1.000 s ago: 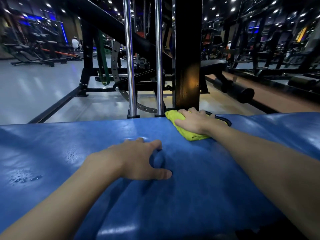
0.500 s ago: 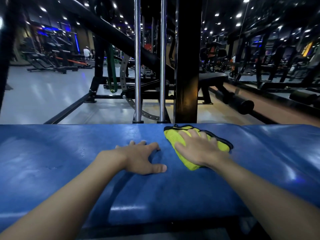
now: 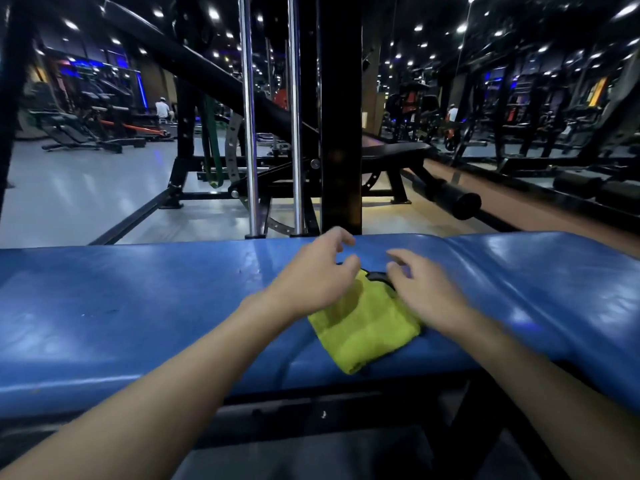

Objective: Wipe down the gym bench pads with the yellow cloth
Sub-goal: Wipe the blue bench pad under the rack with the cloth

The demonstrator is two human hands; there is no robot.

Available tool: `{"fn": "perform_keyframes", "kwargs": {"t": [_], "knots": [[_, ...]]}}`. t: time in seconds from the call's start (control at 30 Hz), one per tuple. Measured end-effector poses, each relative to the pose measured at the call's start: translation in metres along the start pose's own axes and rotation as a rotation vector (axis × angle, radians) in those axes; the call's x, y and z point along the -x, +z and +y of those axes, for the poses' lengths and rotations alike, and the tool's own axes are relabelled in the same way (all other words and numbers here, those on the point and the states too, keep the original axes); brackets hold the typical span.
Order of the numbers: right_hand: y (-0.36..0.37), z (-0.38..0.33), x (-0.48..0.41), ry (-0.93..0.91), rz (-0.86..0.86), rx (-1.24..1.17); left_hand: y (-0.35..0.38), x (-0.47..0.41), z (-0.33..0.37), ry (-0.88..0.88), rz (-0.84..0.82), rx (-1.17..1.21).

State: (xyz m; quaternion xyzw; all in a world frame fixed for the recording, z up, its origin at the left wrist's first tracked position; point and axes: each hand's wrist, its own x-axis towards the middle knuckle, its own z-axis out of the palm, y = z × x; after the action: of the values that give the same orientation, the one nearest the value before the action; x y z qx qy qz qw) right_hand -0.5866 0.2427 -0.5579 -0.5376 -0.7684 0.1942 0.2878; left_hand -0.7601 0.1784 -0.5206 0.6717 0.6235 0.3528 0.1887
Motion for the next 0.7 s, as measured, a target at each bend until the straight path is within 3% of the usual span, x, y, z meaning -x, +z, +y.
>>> {"fn": "perform_keyframes", "kwargs": {"t": [0.1,0.2,0.43,0.7], "knots": [[-0.009,0.045,0.016,0.064,-0.011,0.329,0.045,-0.001,0.007,-0.083,-0.104,-0.415],[-0.003,0.059,0.023,0.022,-0.046,0.429,0.074,0.002,-0.006,-0.111,-0.217,-0.707],[-0.011,0.046,0.009,0.011,-0.065,0.424,0.041,0.019,-0.037,0.079,-0.262,-0.779],[-0.006,0.040,-0.018,-0.082,-0.101,0.360,0.060,0.034,-0.021,-0.037,-0.097,-0.806]]}}
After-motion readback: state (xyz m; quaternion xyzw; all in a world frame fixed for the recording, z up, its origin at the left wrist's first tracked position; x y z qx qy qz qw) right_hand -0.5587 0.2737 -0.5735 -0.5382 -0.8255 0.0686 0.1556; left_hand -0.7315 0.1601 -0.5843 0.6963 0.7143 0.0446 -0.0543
